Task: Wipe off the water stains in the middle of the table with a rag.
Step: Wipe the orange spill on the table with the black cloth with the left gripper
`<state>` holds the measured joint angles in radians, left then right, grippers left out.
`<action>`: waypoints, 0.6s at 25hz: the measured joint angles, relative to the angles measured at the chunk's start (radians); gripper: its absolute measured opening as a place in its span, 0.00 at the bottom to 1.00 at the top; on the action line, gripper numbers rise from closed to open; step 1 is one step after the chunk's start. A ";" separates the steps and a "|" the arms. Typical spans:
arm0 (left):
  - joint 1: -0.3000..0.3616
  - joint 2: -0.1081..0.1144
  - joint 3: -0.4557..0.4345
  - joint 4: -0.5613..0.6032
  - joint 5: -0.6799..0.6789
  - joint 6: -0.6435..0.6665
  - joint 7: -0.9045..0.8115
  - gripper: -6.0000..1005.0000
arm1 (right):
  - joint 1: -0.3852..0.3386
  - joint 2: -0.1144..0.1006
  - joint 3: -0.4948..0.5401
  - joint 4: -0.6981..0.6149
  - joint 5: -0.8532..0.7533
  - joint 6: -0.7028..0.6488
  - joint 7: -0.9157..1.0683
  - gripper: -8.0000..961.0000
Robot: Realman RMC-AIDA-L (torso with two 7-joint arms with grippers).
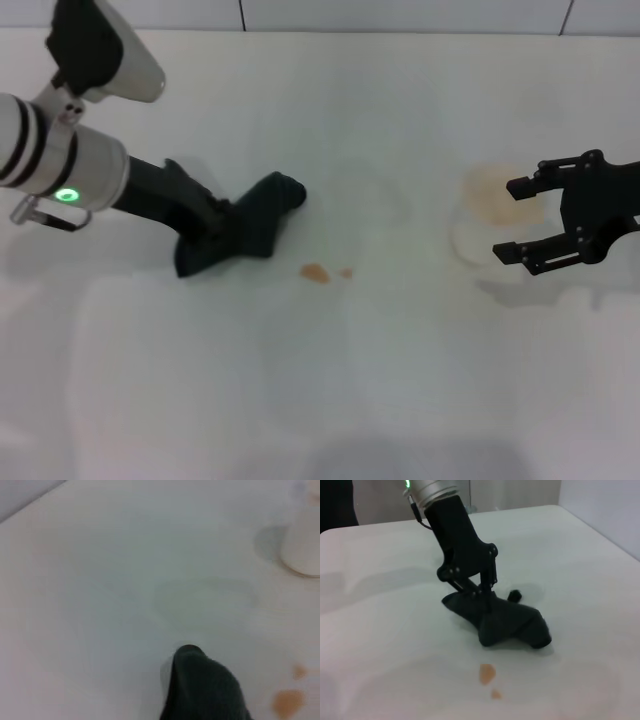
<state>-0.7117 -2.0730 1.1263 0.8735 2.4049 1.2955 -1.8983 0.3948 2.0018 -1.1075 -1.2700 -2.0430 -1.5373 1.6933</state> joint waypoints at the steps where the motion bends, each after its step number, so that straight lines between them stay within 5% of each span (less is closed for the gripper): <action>1: -0.002 -0.004 0.020 0.006 -0.012 0.013 0.006 0.11 | -0.001 0.000 0.000 0.000 -0.001 -0.001 0.000 0.85; 8: -0.005 -0.010 0.216 0.021 -0.118 0.027 -0.003 0.12 | 0.000 0.003 -0.006 0.002 -0.002 -0.004 -0.001 0.85; 15: 0.017 -0.010 0.248 0.058 -0.123 0.027 -0.025 0.12 | -0.002 0.005 -0.002 -0.004 0.004 -0.027 -0.003 0.85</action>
<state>-0.6943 -2.0832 1.3745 0.9310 2.2822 1.3228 -1.9236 0.3933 2.0072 -1.1098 -1.2739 -2.0395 -1.5641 1.6904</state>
